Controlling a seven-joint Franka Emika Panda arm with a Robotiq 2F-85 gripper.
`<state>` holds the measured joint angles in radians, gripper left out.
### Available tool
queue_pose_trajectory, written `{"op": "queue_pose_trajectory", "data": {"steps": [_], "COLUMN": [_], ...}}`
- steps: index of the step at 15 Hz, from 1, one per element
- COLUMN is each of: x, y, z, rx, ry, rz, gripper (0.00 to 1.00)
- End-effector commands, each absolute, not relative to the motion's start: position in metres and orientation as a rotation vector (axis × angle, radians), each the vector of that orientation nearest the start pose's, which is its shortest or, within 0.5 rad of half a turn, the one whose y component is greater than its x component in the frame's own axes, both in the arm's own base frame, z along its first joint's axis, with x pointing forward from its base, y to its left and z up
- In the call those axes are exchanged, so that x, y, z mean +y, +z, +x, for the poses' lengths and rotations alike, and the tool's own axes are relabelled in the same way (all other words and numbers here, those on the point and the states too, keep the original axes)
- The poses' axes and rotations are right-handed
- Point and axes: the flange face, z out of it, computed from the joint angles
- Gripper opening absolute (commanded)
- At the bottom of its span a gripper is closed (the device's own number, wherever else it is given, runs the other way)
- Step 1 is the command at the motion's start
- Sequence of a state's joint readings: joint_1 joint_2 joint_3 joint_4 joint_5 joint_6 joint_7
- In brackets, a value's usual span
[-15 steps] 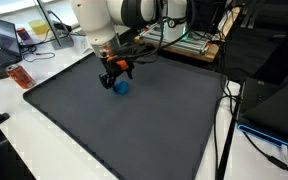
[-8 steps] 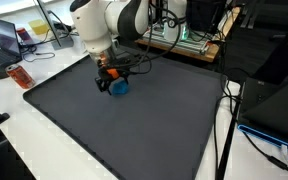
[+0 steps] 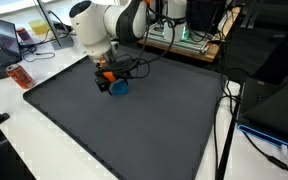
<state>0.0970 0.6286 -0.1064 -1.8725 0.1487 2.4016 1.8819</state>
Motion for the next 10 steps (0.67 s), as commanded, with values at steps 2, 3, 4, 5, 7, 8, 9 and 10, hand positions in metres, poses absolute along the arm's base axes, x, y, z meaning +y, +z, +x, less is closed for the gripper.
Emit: {"op": "queue_pose_trajectory", "data": {"steps": [2, 3, 4, 5, 7, 8, 9, 10], "x": [-0.0089, -0.0087, -0.0085, -0.0081, -0.0074, -0.0076, -0.0079, -0.0084], "y": [0.1623, 0.1630, 0.1637, 0.1642, 0.1654, 0.1657, 0.1660, 0.1662], "z": [0.6305, 0.6309, 0.6313, 0.6317, 0.6328, 0.6331, 0.6333, 0.6334], "rx": [2.756, 2.760, 2.765, 2.767, 2.769, 2.770, 2.771, 2.772], "ry": [0.134, 0.135, 0.134, 0.134, 0.135, 0.135, 0.137, 0.135], "rz": [-1.674, -1.667, -1.663, -1.662, -1.660, -1.659, -1.656, -1.656], "gripper": [0.54, 0.49, 0.43, 0.35, 0.24, 0.22, 0.20, 0.19]}}
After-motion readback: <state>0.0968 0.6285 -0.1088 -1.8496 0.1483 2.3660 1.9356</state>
